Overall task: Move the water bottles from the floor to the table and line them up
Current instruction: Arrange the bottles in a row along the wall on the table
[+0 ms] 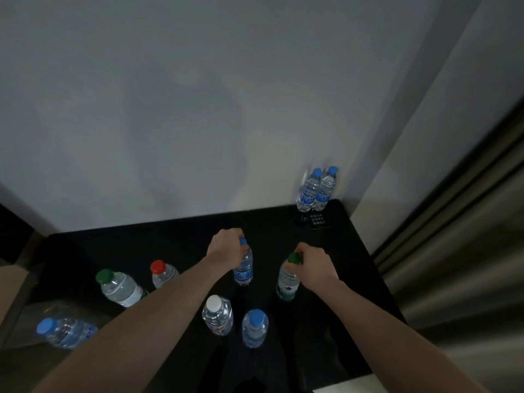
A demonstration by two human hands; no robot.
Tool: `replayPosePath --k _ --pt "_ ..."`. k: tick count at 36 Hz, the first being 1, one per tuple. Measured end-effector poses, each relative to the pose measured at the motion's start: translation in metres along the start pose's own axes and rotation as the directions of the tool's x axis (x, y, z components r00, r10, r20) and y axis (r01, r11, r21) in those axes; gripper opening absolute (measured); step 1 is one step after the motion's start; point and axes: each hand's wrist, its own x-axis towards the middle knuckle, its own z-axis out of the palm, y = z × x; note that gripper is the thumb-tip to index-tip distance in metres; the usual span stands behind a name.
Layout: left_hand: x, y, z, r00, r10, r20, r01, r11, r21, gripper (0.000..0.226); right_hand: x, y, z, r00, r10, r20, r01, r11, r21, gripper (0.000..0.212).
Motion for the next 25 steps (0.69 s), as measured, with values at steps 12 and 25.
replayPosePath --k 12,25 --pt "-0.001 -0.003 -0.004 0.983 -0.180 -0.032 0.176 0.980 -0.092 0.039 0.031 0.002 -0.016 0.982 -0.151 0.110 0.154 0.988 -0.013 0.027" --pt "0.009 0.015 0.007 0.980 -0.201 -0.008 0.196 0.963 -0.185 0.039 0.071 0.018 -0.029 0.900 -0.386 0.204 0.410 0.908 -0.090 0.023"
